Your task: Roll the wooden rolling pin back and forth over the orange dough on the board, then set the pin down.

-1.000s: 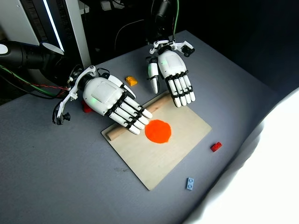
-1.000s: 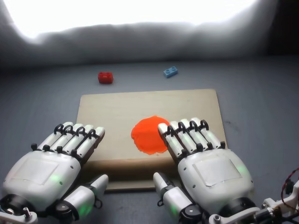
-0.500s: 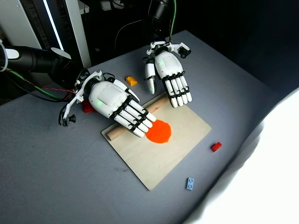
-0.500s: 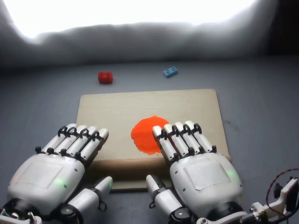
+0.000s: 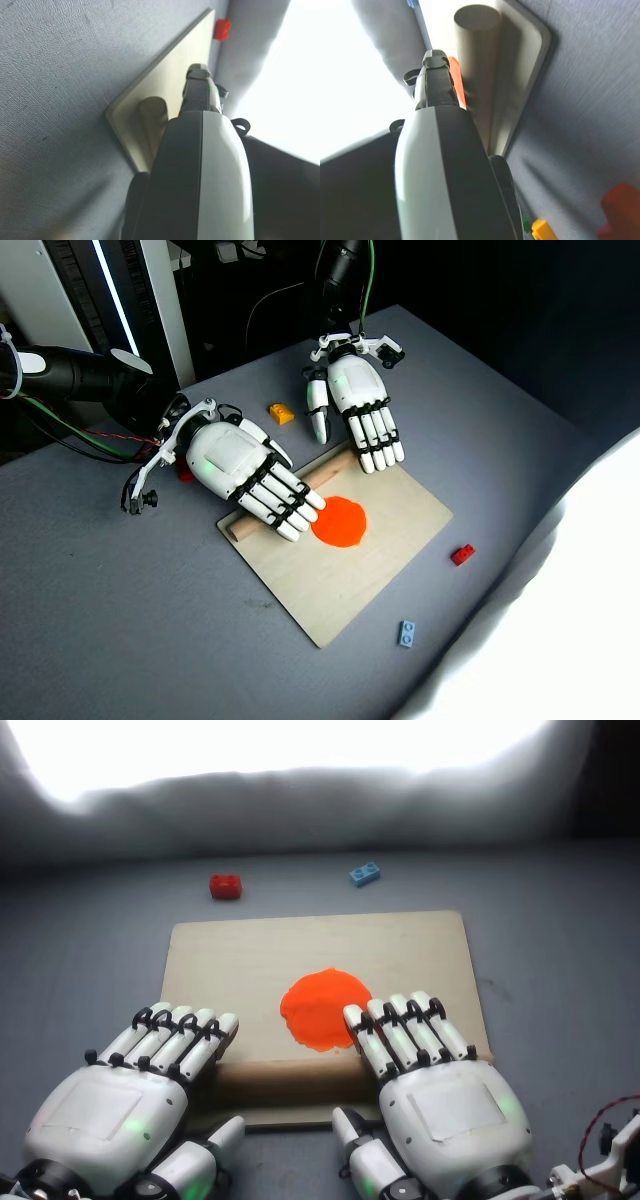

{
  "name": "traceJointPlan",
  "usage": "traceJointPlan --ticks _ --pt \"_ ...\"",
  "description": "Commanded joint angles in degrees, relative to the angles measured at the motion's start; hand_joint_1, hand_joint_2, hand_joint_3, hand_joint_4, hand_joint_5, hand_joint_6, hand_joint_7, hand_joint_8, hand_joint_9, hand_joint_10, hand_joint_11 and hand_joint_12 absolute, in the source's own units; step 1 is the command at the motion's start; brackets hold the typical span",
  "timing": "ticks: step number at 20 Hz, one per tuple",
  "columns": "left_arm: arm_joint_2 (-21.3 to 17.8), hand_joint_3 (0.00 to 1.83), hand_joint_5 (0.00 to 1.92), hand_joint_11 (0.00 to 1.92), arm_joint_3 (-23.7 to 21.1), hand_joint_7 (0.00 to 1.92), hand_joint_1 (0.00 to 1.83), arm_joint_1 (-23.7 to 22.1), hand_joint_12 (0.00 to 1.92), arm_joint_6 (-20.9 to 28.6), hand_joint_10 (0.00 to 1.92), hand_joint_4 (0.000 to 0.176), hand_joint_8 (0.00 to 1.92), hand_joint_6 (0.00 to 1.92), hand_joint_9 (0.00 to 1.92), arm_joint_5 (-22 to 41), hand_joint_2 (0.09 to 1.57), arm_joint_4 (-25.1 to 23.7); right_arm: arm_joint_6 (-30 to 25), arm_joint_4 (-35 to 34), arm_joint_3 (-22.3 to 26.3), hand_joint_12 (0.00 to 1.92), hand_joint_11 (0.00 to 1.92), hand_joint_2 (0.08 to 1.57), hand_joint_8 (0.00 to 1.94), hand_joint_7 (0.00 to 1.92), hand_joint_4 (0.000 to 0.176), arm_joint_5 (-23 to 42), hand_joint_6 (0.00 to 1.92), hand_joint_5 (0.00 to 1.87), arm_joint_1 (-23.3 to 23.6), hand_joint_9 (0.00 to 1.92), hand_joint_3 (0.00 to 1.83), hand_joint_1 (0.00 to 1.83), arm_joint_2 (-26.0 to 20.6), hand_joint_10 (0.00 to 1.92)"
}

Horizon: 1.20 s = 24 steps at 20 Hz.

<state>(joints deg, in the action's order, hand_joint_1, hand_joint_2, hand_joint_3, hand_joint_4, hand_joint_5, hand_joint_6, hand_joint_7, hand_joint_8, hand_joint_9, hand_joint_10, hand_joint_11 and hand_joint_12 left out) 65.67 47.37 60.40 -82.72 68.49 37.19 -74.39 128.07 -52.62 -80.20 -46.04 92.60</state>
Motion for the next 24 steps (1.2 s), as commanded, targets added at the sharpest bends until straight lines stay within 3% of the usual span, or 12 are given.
traceJointPlan --ticks 1,24 --pt "0.37 0.02 0.00 0.00 0.32 0.00 0.00 -0.18 0.00 -0.37 0.00 0.000 0.00 0.00 0.00 5.63 1.57 -2.31 -0.35 5.48 -0.34 0.00 0.00 1.57 0.00 0.01 0.000 -4.24 0.01 0.04 0.00 0.00 0.05 0.00 0.18 0.00" --pt "1.78 0.03 0.00 0.00 2.39 0.00 0.00 -3.23 0.00 -2.54 0.00 0.000 0.00 0.00 0.00 2.51 1.57 0.00 -2.82 4.88 -4.02 0.00 0.00 1.57 0.00 0.01 0.000 -1.89 0.01 0.03 1.40 0.00 0.07 0.00 0.57 0.00"
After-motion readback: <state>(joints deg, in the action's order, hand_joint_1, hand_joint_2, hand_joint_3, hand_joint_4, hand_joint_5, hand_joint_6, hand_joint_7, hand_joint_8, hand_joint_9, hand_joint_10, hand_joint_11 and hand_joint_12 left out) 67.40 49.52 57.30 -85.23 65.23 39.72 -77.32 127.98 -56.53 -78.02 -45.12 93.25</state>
